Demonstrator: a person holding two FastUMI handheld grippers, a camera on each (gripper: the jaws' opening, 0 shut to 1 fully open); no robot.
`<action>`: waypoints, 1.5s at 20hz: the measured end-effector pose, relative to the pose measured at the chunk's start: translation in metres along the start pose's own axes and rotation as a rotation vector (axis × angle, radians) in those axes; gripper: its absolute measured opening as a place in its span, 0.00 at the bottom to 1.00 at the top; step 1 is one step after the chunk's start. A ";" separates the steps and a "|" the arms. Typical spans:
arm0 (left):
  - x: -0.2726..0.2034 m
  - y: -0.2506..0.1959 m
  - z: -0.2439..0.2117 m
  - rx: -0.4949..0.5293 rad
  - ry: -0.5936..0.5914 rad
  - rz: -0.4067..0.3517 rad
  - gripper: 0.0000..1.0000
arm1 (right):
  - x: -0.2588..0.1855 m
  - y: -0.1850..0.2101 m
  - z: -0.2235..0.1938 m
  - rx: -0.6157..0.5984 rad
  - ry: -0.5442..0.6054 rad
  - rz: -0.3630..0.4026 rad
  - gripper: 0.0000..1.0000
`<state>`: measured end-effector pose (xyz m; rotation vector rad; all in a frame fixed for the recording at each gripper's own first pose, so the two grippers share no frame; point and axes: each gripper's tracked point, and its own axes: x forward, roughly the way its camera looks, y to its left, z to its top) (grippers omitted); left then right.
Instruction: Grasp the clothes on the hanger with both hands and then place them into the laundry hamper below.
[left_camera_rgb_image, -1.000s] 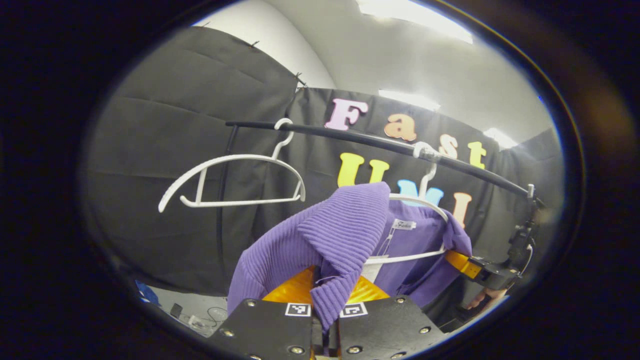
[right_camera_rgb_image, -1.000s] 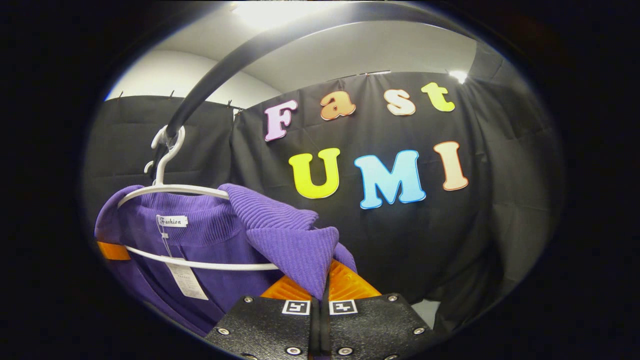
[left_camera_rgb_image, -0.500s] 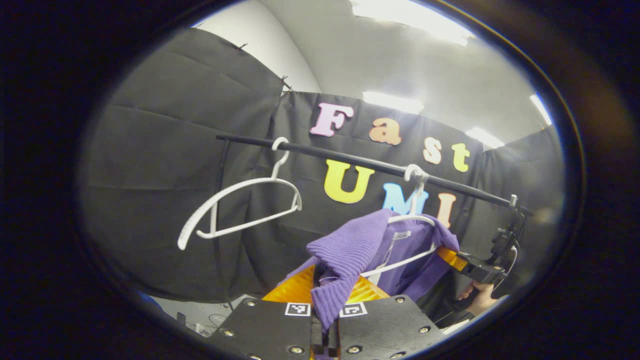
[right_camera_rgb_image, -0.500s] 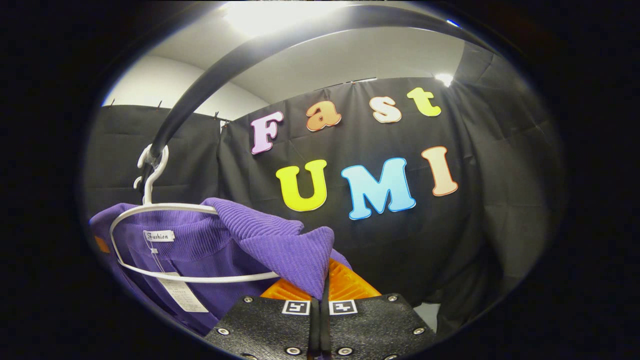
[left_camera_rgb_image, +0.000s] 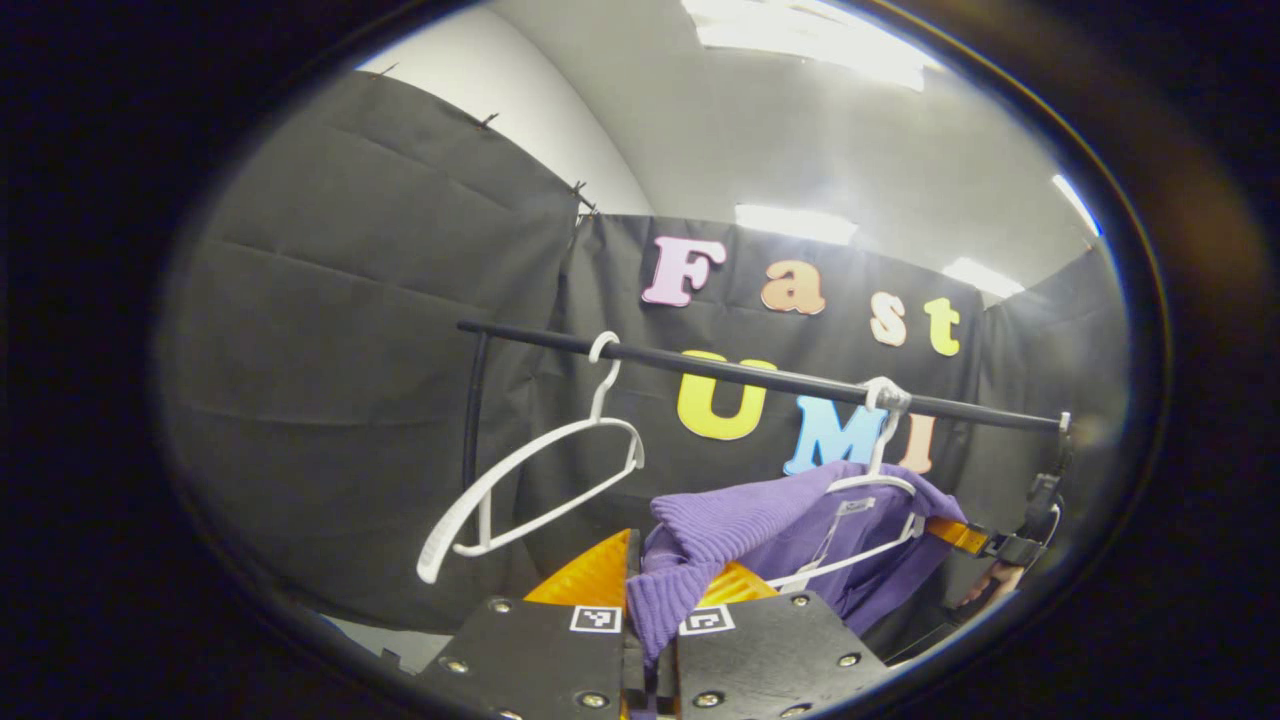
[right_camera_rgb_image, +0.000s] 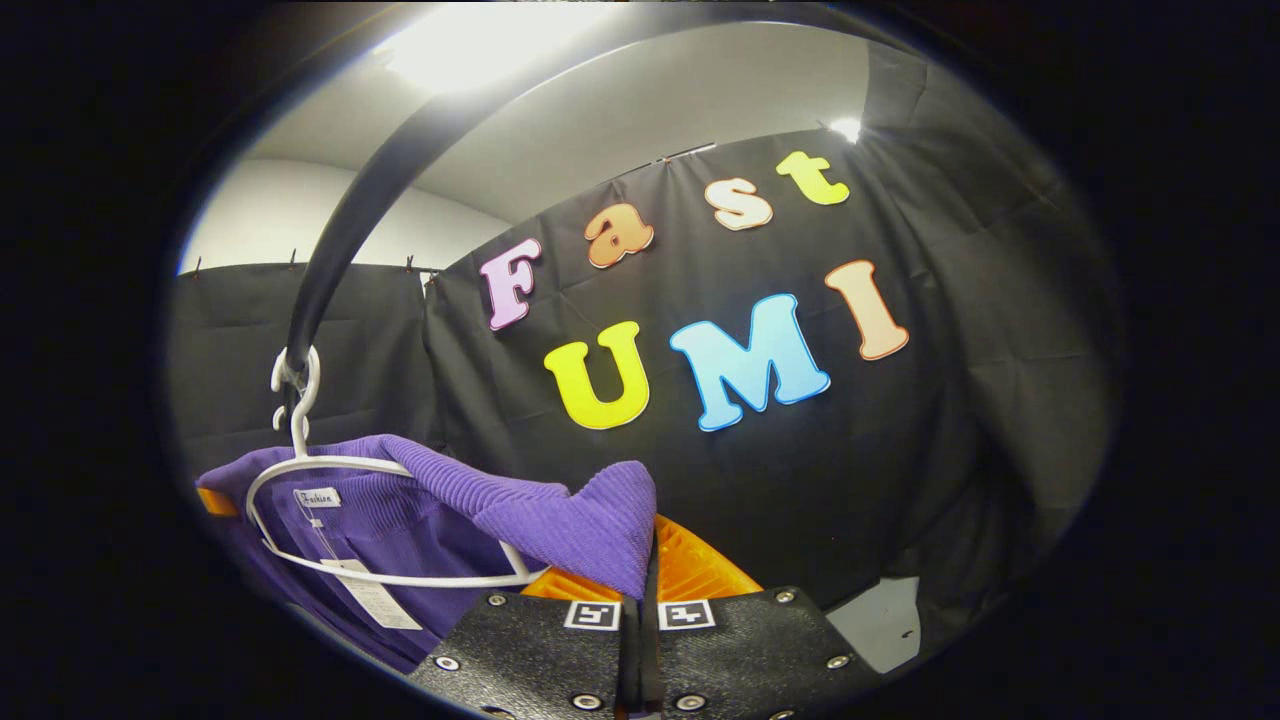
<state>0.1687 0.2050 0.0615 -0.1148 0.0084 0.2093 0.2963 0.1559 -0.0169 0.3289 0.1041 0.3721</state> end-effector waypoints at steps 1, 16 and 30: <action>0.001 0.003 0.002 0.015 0.001 0.005 0.00 | 0.000 0.000 0.003 -0.017 -0.012 -0.001 0.00; 0.023 0.019 0.018 0.205 0.014 -0.003 0.05 | 0.015 0.006 -0.010 -0.036 -0.013 0.009 0.00; 0.053 0.038 -0.034 0.240 0.132 -0.057 0.00 | 0.006 0.009 -0.006 -0.111 -0.028 0.004 0.00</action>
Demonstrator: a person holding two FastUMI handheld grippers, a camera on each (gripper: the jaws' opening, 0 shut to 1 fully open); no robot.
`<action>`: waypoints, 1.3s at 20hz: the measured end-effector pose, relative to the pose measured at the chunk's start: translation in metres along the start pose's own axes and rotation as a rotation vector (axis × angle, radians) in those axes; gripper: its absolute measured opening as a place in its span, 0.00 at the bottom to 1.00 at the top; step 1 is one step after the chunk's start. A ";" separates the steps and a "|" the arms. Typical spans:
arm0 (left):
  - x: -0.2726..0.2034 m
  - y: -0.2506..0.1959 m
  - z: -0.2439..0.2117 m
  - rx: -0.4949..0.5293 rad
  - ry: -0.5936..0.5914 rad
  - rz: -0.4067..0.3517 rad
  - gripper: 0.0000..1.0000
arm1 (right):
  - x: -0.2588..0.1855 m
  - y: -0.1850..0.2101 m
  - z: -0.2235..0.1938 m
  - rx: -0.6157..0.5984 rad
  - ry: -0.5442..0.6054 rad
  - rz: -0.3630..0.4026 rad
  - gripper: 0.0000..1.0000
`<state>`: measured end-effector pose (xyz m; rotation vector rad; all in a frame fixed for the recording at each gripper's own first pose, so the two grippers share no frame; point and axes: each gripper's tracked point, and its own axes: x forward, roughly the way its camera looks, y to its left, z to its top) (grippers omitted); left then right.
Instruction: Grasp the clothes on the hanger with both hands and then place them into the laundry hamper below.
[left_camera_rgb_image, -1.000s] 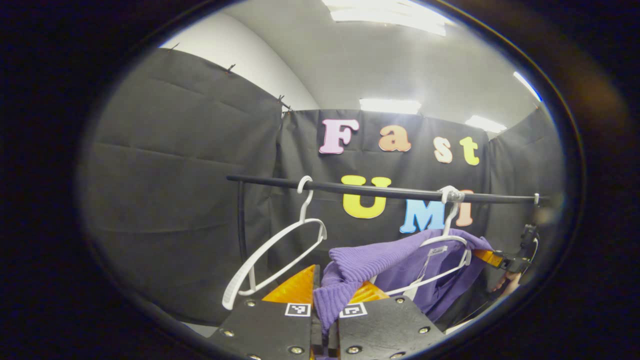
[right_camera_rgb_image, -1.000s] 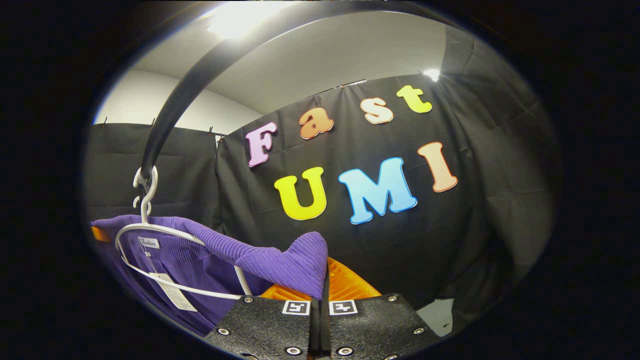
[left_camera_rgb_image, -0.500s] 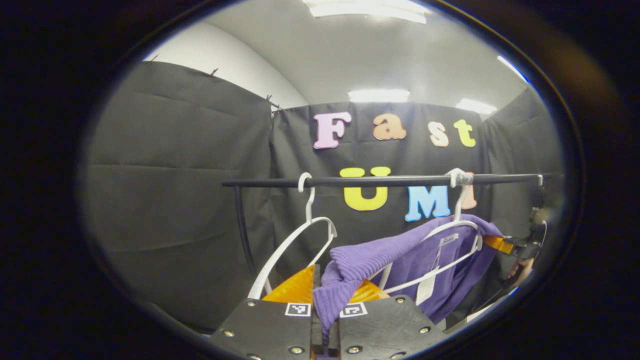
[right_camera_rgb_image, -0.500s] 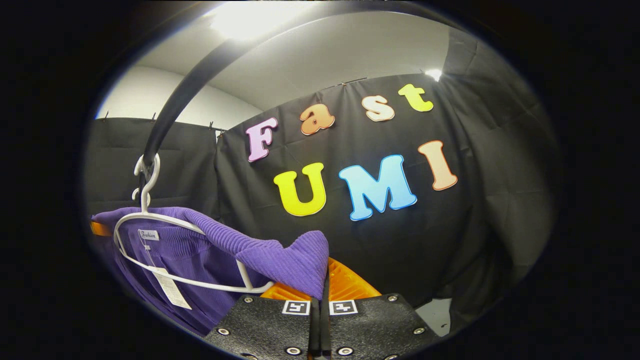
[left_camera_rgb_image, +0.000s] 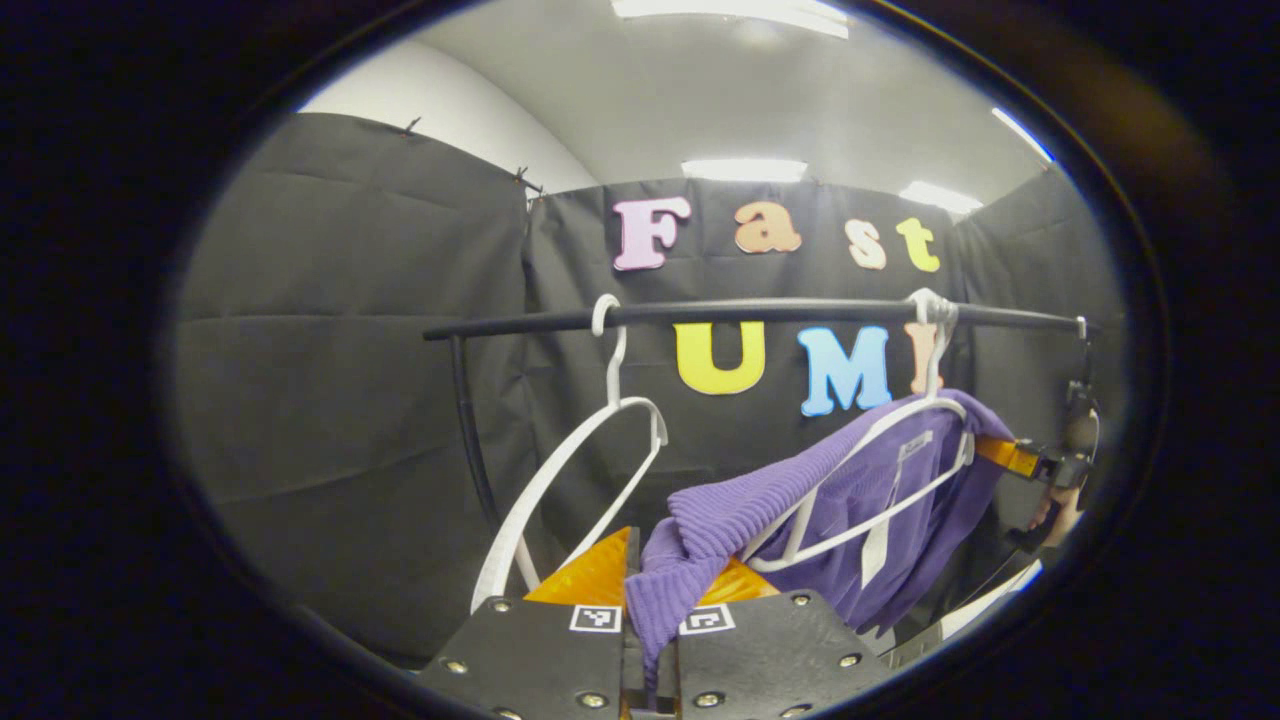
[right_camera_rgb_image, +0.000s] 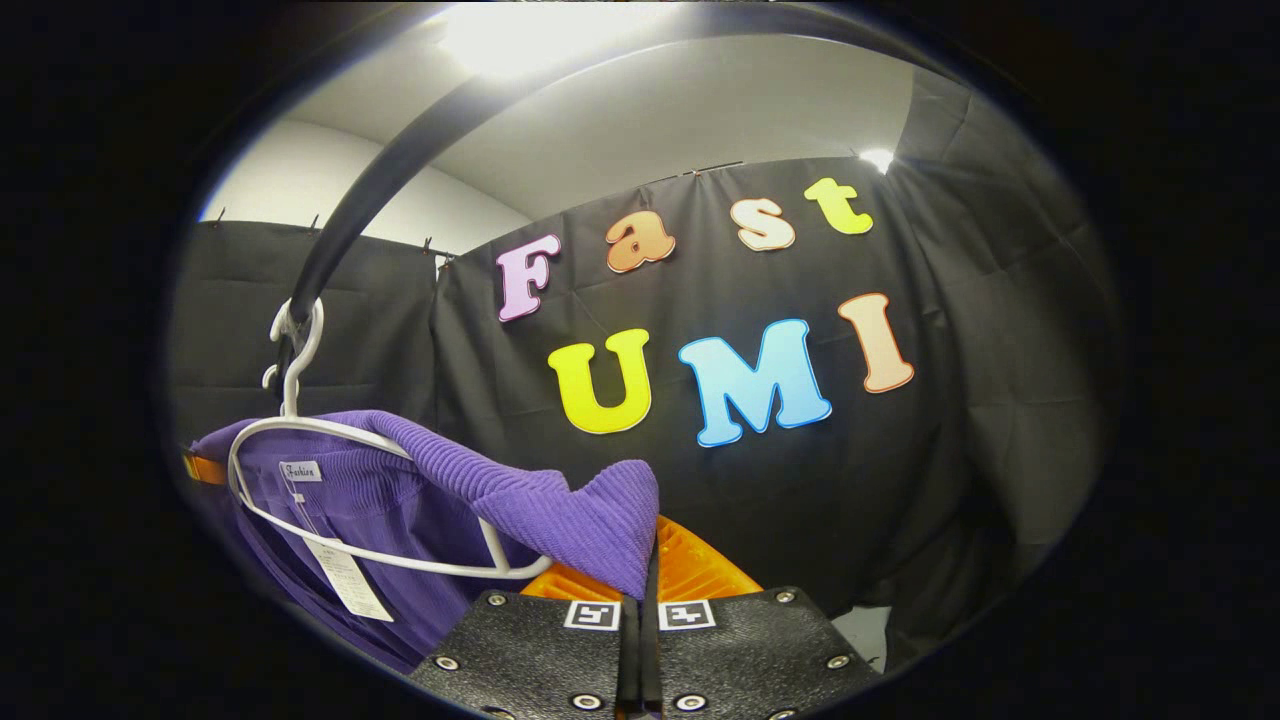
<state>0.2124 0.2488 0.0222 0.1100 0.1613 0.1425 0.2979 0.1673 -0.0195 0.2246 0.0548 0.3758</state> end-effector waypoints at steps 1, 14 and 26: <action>0.003 0.000 -0.005 0.007 0.010 -0.007 0.00 | 0.000 0.002 0.002 -0.002 -0.003 0.000 0.00; 0.016 -0.033 -0.081 -0.099 0.126 -0.076 0.00 | -0.006 0.005 0.011 -0.059 -0.042 -0.002 0.00; -0.032 -0.095 -0.138 -0.116 0.143 -0.020 0.00 | -0.003 -0.009 -0.001 -0.075 -0.011 0.006 0.00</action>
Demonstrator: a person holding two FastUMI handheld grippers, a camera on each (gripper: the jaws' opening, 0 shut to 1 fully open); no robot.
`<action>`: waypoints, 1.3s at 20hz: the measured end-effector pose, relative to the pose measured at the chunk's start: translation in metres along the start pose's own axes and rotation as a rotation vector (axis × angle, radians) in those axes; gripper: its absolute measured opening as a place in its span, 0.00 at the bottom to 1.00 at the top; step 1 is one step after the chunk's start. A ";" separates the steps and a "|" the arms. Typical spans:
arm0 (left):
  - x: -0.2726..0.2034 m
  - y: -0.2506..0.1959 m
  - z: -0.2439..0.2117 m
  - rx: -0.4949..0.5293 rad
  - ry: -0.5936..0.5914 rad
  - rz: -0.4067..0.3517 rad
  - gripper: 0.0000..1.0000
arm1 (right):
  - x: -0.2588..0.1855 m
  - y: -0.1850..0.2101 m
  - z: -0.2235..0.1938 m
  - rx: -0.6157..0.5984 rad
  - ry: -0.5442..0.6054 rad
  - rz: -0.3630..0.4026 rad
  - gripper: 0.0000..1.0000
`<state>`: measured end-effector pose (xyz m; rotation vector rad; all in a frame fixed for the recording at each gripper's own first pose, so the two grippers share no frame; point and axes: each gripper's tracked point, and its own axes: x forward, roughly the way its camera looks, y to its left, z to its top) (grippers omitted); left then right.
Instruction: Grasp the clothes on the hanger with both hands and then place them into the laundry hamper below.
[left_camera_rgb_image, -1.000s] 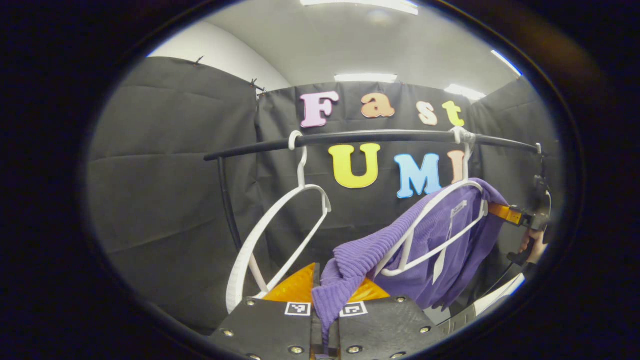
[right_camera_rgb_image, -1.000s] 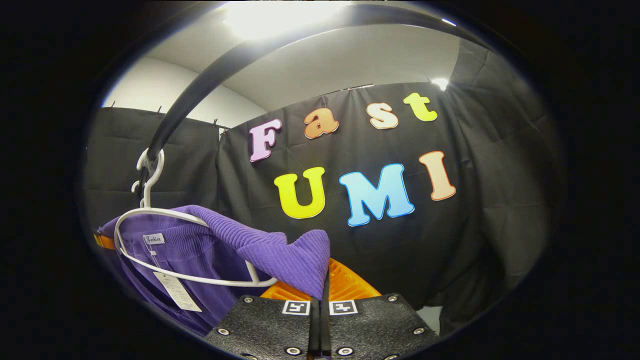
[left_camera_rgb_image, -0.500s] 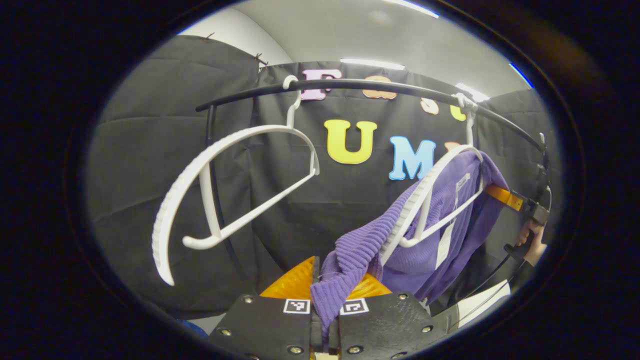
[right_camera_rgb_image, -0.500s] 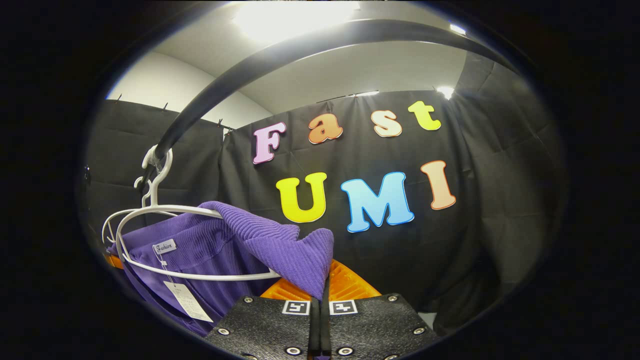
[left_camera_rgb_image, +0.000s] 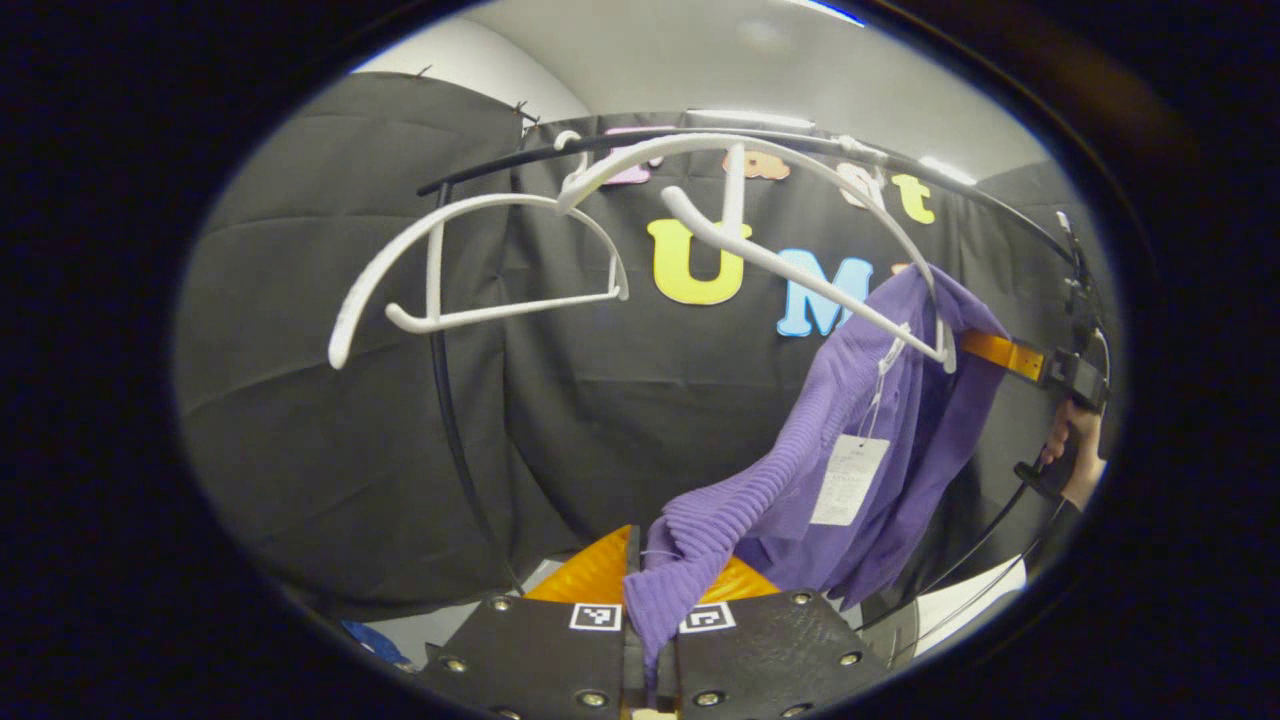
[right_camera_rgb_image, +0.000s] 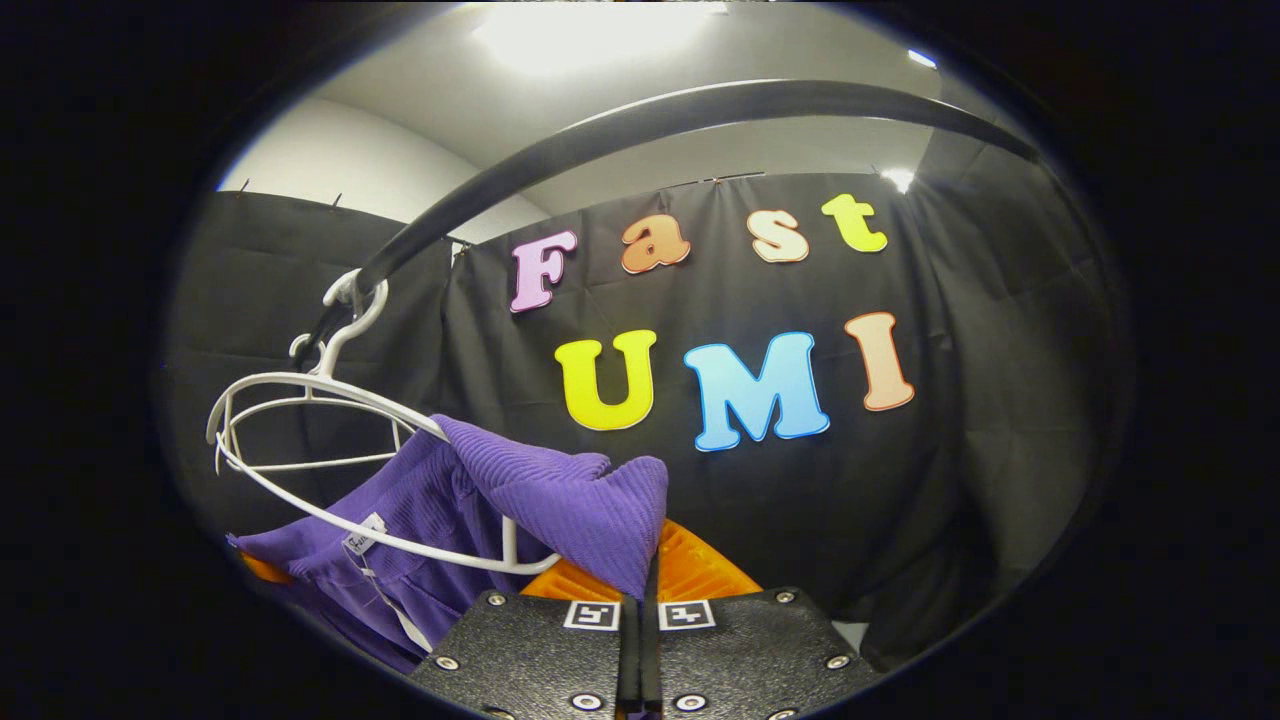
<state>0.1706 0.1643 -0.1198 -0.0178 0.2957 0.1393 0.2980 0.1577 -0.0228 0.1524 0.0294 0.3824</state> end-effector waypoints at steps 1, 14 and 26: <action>-0.002 -0.001 0.003 -0.020 -0.016 0.001 0.00 | 0.000 -0.002 0.000 0.001 -0.003 -0.005 0.00; -0.004 -0.071 0.083 -0.059 -0.198 -0.042 0.00 | 0.014 -0.065 -0.006 0.004 -0.010 -0.161 0.00; 0.020 -0.141 0.054 -0.059 -0.092 -0.064 0.00 | 0.011 -0.089 -0.078 0.026 0.119 -0.121 0.00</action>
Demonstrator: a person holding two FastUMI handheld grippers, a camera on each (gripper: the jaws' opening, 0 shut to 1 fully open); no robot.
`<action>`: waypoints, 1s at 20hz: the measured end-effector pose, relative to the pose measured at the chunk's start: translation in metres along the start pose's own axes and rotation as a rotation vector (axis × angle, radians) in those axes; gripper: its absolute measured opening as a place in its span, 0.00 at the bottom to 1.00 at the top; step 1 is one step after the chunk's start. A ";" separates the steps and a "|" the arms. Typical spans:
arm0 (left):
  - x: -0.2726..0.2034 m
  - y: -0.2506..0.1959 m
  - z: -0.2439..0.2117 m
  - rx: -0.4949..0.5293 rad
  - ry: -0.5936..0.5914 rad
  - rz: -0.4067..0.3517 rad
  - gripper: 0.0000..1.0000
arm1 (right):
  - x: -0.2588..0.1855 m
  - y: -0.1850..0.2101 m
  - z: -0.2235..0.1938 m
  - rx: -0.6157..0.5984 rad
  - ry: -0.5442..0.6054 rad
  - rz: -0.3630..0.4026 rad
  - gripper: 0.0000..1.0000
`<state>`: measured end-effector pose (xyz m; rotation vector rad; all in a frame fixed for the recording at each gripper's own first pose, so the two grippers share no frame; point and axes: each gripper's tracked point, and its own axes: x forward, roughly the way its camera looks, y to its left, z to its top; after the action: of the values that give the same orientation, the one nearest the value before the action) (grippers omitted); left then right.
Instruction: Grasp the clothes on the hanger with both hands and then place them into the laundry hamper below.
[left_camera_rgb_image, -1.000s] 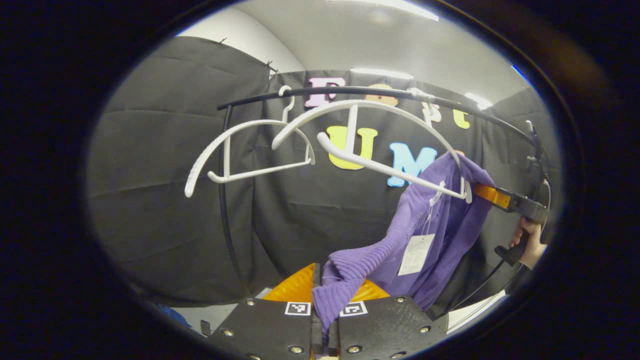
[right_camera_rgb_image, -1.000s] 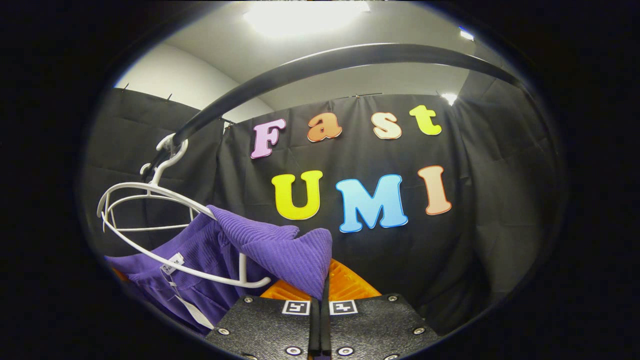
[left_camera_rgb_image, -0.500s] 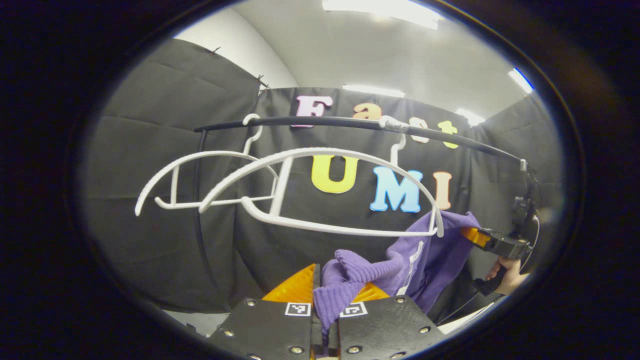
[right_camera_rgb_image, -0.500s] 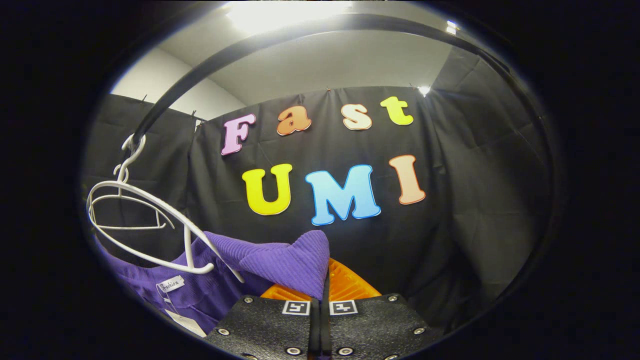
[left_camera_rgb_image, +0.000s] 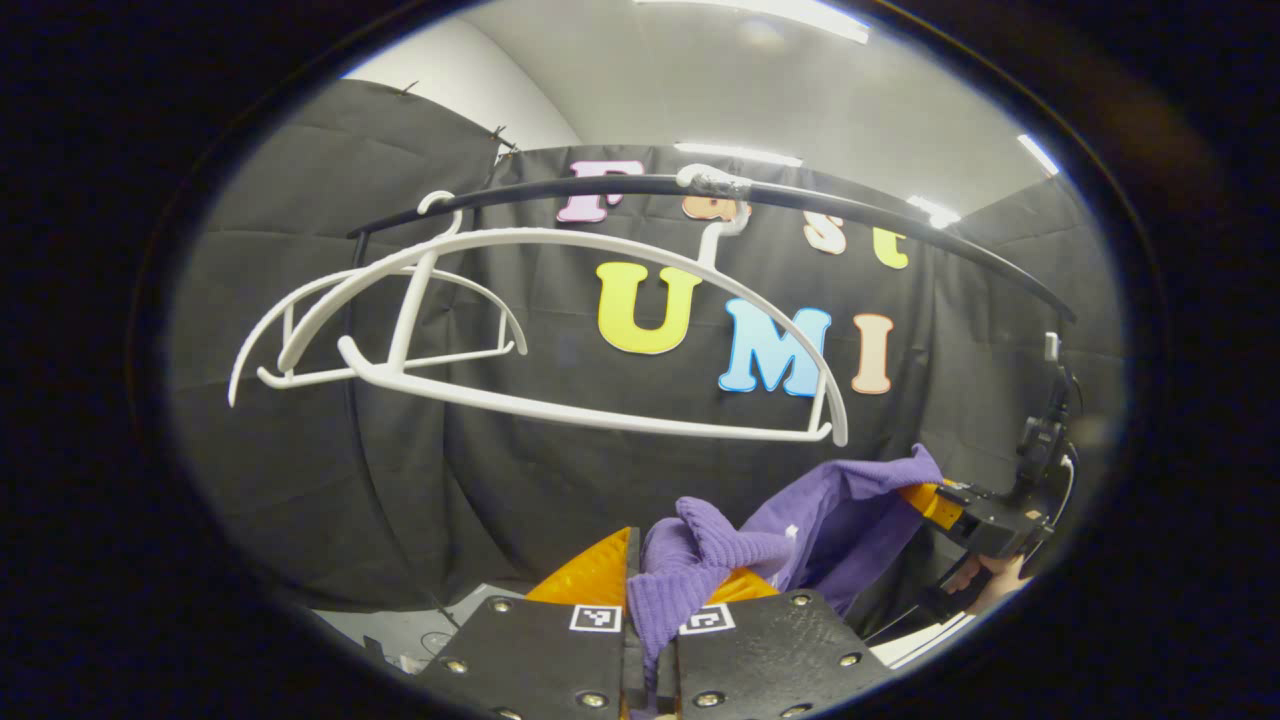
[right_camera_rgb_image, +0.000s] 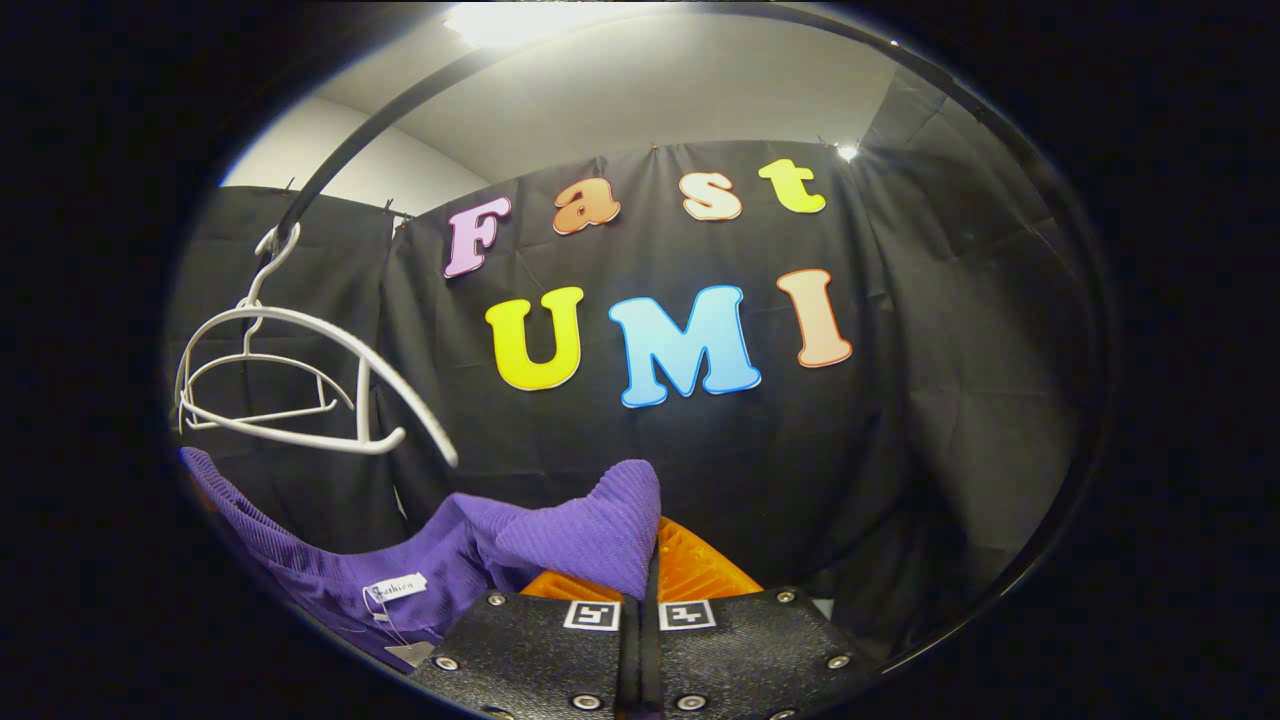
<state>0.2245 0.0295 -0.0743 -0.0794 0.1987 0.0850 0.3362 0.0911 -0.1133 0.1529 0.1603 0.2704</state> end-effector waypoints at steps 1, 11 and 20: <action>-0.004 0.001 -0.004 -0.009 0.010 0.006 0.00 | -0.007 0.004 -0.011 -0.001 0.025 0.017 0.00; -0.068 0.024 -0.069 0.004 0.136 0.034 0.00 | -0.103 0.003 -0.074 -0.006 0.222 0.052 0.00; -0.117 0.031 -0.099 0.079 0.159 -0.092 0.00 | -0.195 0.051 -0.106 -0.041 0.402 0.058 0.00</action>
<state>0.0884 0.0427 -0.1493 -0.0164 0.3569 -0.0212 0.1189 0.0992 -0.1816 0.0604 0.5491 0.3600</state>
